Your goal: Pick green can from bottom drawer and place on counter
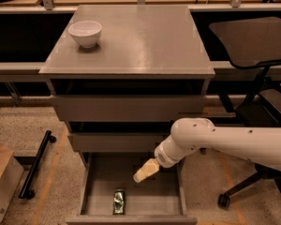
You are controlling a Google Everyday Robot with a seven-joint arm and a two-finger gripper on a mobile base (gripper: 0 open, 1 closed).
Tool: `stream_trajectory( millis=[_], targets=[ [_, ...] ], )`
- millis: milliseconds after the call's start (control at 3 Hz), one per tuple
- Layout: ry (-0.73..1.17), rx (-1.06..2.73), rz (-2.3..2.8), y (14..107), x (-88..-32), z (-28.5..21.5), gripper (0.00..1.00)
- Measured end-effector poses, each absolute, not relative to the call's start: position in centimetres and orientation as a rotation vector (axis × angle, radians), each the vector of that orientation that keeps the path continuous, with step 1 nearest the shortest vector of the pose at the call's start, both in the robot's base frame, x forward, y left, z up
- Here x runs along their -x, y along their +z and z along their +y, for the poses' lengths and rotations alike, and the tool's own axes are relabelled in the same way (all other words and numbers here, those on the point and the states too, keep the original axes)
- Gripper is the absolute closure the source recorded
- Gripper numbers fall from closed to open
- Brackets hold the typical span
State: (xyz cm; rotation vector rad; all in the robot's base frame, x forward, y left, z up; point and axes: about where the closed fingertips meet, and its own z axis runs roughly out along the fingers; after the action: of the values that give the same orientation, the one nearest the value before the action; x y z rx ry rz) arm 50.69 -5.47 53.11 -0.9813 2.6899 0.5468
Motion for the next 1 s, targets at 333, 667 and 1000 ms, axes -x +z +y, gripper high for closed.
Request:
stream_trajectory(
  millis=[333, 667, 1000],
  targets=[
    [0.537, 0.920, 2.733, 48.23, -51.39, -3.95, 0.00],
    [0.543, 0.909, 2.735, 47.92, -51.49, -3.61, 0.00],
    [0.558, 0.885, 2.753, 47.34, -51.45, -3.76, 0.00]
  ],
)
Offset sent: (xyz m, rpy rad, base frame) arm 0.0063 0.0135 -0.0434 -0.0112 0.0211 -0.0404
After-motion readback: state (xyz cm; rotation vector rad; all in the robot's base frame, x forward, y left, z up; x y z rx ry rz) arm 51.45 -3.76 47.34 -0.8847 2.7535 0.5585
